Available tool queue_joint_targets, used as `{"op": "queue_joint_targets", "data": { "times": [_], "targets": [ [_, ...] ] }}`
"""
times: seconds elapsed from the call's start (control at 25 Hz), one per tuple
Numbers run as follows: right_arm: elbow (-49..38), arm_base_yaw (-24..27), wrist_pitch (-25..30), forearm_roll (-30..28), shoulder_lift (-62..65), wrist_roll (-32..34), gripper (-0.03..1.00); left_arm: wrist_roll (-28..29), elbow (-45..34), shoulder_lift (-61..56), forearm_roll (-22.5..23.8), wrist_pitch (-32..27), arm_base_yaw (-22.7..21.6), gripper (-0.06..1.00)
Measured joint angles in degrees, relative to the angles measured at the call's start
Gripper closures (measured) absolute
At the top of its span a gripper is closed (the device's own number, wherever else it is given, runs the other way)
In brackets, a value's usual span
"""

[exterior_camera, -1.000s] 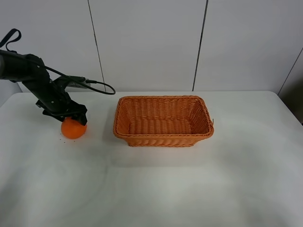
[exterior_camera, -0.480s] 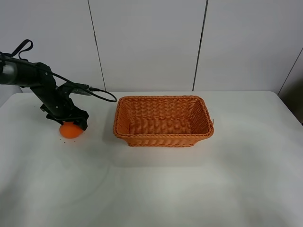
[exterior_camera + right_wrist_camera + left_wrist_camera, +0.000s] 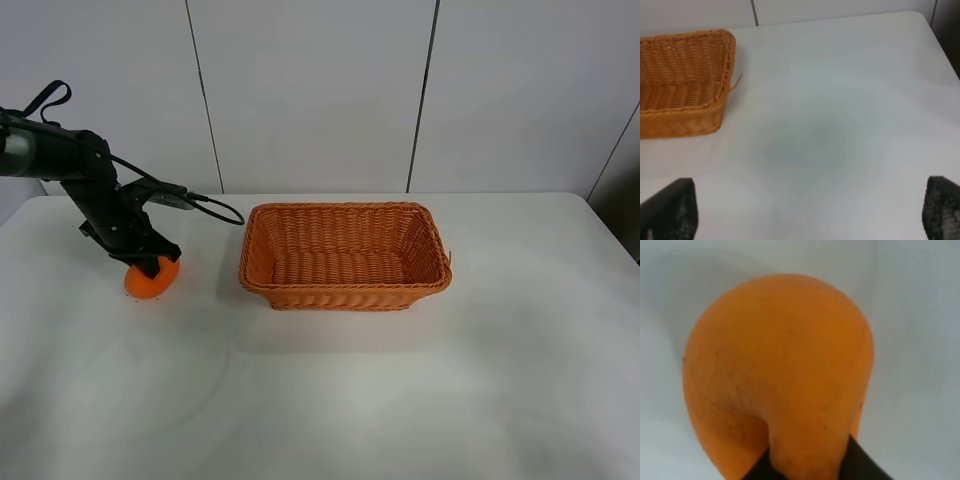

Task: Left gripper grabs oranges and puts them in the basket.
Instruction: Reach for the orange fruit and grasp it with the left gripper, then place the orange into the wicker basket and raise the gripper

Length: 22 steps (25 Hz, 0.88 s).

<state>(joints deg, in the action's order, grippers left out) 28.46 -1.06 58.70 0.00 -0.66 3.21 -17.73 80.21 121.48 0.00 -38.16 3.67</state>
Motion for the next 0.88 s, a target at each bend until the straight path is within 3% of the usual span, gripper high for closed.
{"op": "queue_joint_targets", "data": {
  "times": [0.4,0.88],
  "targets": [
    [0.0,0.0,0.0,0.0,0.0,0.0,0.27,1.5,-0.1,-6.3,-1.5,-4.8,0.0,0.76],
    [0.0,0.0,0.0,0.0,0.0,0.0,0.27,1.5,-0.3,-23.9,-8.8,-10.8,0.0,0.76]
  ]
}}
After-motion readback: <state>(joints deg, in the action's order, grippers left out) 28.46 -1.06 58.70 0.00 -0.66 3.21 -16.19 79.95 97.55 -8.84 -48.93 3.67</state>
